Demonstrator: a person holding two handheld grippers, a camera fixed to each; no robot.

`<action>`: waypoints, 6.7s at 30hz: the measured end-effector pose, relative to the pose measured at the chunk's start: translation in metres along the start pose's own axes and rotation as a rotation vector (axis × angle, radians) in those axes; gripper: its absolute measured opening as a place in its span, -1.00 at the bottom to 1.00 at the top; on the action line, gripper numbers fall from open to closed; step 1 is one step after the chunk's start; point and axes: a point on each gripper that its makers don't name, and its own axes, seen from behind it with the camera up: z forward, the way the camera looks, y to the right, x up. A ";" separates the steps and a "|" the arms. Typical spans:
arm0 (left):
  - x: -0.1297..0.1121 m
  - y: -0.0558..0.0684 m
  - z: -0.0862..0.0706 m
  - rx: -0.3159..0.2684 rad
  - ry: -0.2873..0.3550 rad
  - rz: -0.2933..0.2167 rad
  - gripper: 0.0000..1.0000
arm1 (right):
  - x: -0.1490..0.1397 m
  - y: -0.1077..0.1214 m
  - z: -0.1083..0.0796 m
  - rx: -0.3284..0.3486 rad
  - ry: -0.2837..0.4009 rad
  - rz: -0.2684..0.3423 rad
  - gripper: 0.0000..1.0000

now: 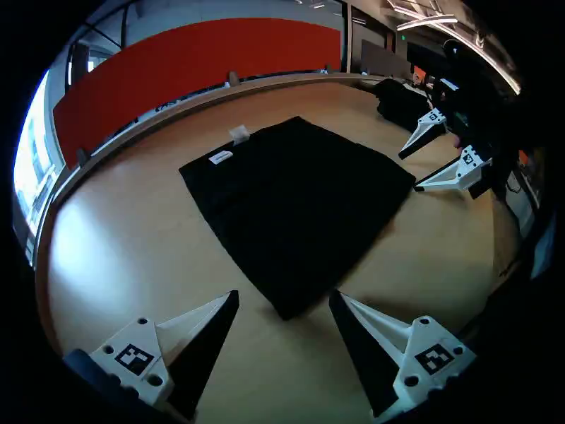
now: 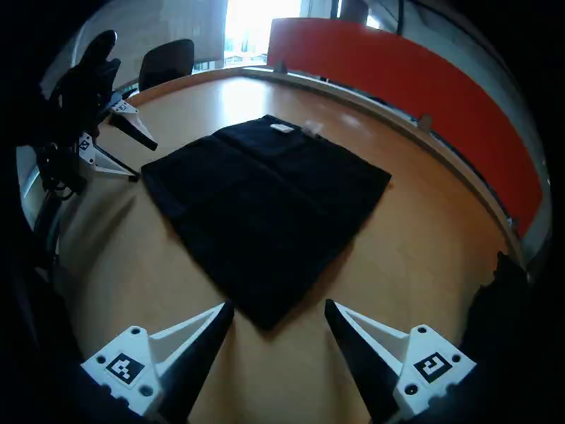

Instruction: Fold towel

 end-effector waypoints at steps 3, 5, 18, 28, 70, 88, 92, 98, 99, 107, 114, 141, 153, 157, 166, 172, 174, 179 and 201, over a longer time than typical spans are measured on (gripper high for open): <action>-0.002 0.003 0.002 -0.011 -0.011 -0.003 0.89 | -0.001 0.000 0.001 0.004 -0.002 0.001 0.96; -0.003 0.004 0.002 -0.020 -0.016 -0.005 0.89 | -0.001 -0.001 0.001 0.010 -0.003 0.003 0.94; -0.009 0.006 0.006 -0.034 -0.050 -0.014 0.81 | -0.004 -0.006 0.001 0.047 -0.007 0.016 0.70; -0.009 0.000 0.007 0.000 -0.054 -0.035 0.38 | -0.006 -0.013 0.001 0.077 -0.011 0.042 0.31; 0.003 0.008 -0.001 0.030 -0.060 -0.115 -0.70 | 0.009 -0.011 -0.012 0.054 0.011 0.075 -0.70; 0.038 0.004 -0.023 0.054 -0.008 -0.156 -0.71 | 0.041 -0.003 -0.034 0.026 0.078 0.068 -0.72; 0.049 0.003 -0.034 0.062 0.005 -0.167 -0.71 | 0.053 0.000 -0.046 0.014 0.101 0.068 -0.72; 0.065 0.003 -0.054 0.075 0.021 -0.179 -0.71 | 0.069 0.003 -0.065 0.002 0.131 0.071 -0.72; 0.068 0.003 -0.058 0.076 0.023 -0.181 -0.71 | 0.071 0.003 -0.068 0.001 0.134 0.072 -0.72; 0.086 0.005 -0.083 0.082 0.037 -0.198 -0.71 | 0.089 0.003 -0.092 0.005 0.160 0.085 -0.72; 0.097 0.008 -0.099 0.077 0.041 -0.217 -0.71 | 0.099 0.004 -0.109 0.002 0.171 0.076 -0.72; 0.104 0.017 -0.110 0.056 0.035 -0.232 -0.71 | 0.100 0.002 -0.121 0.013 0.155 0.060 -0.72; 0.104 0.003 -0.073 0.057 0.005 -0.215 -0.71 | 0.094 0.017 -0.089 0.015 0.098 0.050 -0.72; 0.105 -0.005 -0.062 0.063 -0.002 -0.217 -0.71 | 0.092 0.024 -0.078 0.012 0.084 0.061 -0.72; 0.104 -0.015 -0.044 0.067 -0.018 -0.223 -0.71 | 0.088 0.033 -0.064 0.015 0.061 0.072 -0.72; 0.101 -0.019 -0.034 0.067 -0.030 -0.225 -0.71 | 0.085 0.038 -0.055 0.017 0.047 0.073 -0.72; 0.099 -0.021 -0.030 0.068 -0.036 -0.227 -0.71 | 0.083 0.040 -0.051 0.018 0.039 0.074 -0.72; 0.095 -0.027 -0.017 0.077 -0.049 -0.230 -0.71 | 0.078 0.045 -0.039 0.022 0.015 0.082 -0.72; 0.079 -0.039 0.027 0.101 -0.075 -0.250 -0.71 | 0.063 0.062 -0.003 0.012 -0.035 0.152 -0.72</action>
